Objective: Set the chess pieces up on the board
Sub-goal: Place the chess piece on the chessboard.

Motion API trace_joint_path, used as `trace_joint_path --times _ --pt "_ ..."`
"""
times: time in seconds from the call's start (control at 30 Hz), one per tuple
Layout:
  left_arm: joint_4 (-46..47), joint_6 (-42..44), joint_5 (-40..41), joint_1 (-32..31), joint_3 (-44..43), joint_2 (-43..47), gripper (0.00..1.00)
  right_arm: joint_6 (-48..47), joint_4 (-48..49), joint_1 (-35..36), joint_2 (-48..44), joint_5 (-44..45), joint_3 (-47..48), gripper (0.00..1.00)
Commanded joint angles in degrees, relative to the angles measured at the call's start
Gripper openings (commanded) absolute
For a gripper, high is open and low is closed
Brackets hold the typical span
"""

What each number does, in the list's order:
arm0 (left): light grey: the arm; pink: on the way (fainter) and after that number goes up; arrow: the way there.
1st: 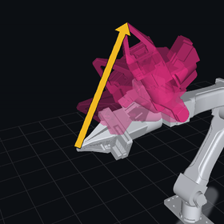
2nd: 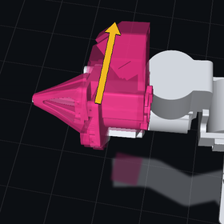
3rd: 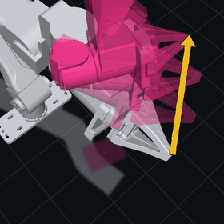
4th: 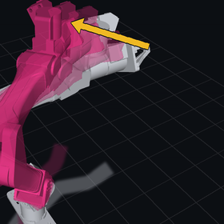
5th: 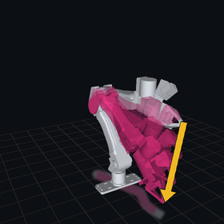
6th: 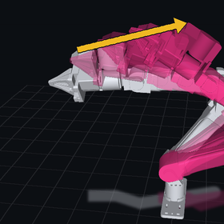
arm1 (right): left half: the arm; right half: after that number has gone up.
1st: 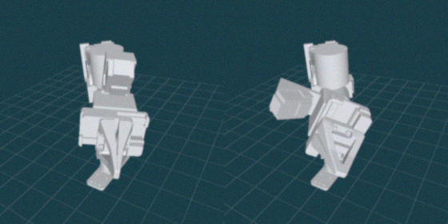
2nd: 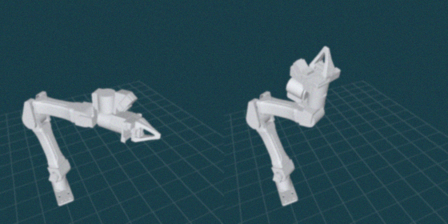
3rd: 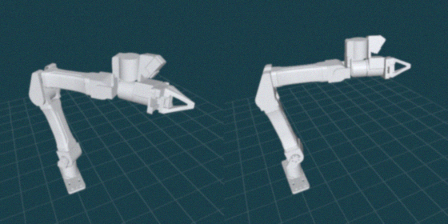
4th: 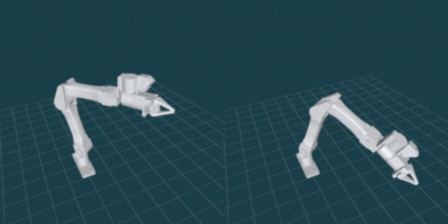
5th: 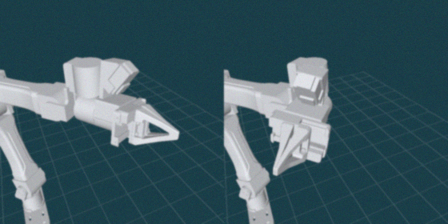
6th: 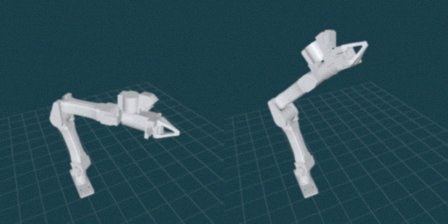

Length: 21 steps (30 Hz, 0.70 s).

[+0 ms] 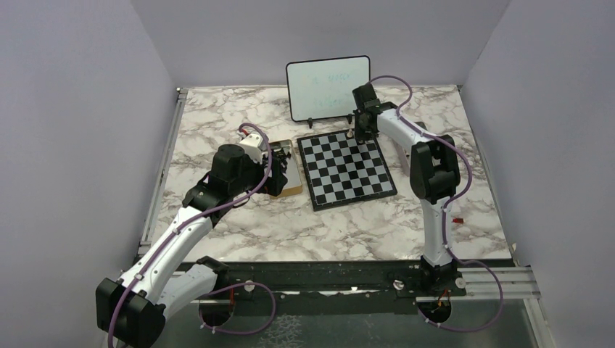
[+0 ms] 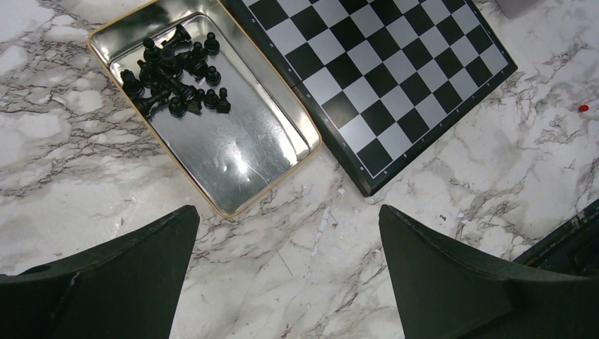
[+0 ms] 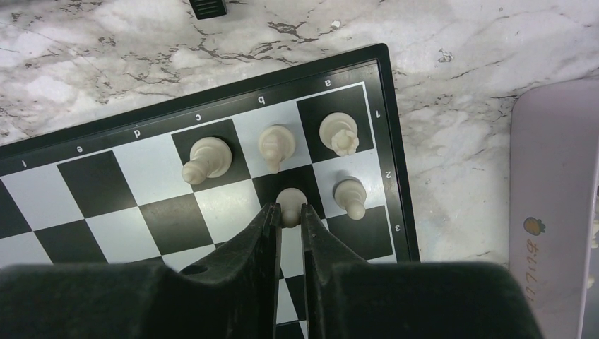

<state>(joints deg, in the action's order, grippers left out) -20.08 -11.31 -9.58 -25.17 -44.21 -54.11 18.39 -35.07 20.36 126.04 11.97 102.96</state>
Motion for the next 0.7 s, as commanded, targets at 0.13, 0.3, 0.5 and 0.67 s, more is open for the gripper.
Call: trace_joint_path --times 0.13,0.3,0.5,0.67 --pt "0.21 0.46 -0.26 -0.23 0.17 1.0 0.99 -0.2 -1.58 0.32 0.94 0.44 1.98 0.23" --pt "0.21 0.5 -0.18 -0.23 0.11 0.98 0.99 -0.41 -1.77 0.32 -0.68 0.16 2.06 0.25" --pt "0.13 0.5 0.24 -0.23 0.32 2.24 0.99 -1.72 -3.77 0.3 -2.79 1.33 3.24 0.28" --pt "0.12 0.37 -0.07 -0.23 0.28 2.62 0.99 -2.3 -4.28 0.25 -6.28 2.02 2.76 0.3"
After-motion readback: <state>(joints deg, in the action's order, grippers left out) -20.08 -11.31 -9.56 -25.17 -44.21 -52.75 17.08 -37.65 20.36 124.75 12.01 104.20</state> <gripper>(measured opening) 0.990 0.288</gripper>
